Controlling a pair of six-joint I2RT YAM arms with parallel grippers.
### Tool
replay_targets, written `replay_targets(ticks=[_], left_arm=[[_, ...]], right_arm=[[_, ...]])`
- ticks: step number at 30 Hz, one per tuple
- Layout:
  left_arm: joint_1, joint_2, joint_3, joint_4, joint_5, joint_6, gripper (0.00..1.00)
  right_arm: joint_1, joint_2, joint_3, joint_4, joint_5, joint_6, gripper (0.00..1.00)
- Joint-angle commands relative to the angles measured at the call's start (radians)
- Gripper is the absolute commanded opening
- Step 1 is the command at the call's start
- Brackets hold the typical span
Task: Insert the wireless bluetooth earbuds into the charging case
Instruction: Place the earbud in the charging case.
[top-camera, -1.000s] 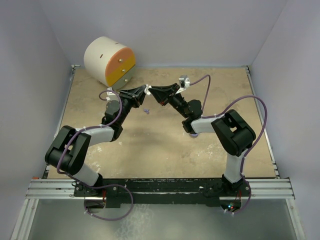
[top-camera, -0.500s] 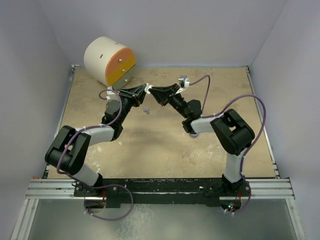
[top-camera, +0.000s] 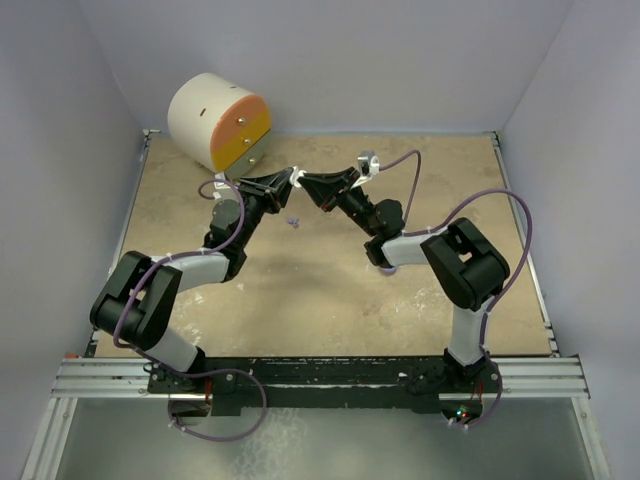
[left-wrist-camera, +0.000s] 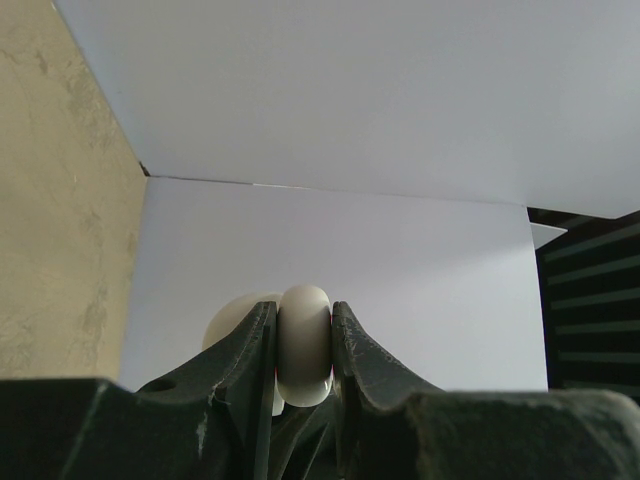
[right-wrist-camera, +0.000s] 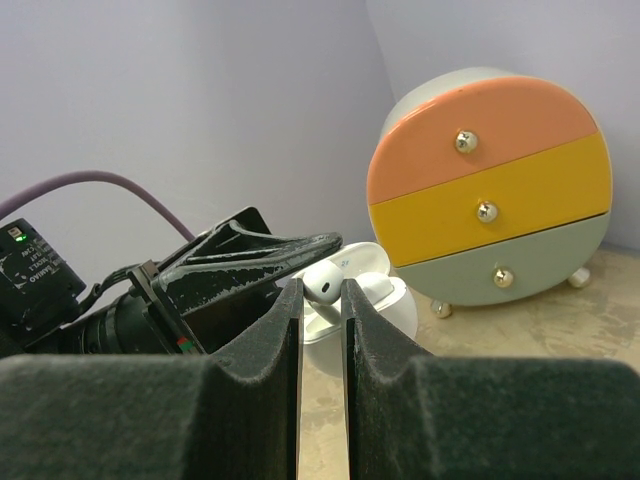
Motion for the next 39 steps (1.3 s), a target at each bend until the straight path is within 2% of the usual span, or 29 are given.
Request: replay_targets(ticks=[1, 16, 39], left_arm=[[-0.007, -0.019, 0.045, 0.092, -0.02, -0.018, 0.0], [-0.007, -0.02, 0.064, 0.097, -0.026, -0.022, 0.0], [-0.009, -0.018, 0.058, 0.1, -0.025, -0.023, 0.0]], right_arm=[[-0.005, -0.02, -0.006, 0.76, 0.001, -0.002, 0.0], [-0.008, -0.026, -0.006, 0.745, 0.011, -0.008, 0.0], [-0.008, -0.047, -0.038, 0.725, 0.019, -0.027, 0.19]])
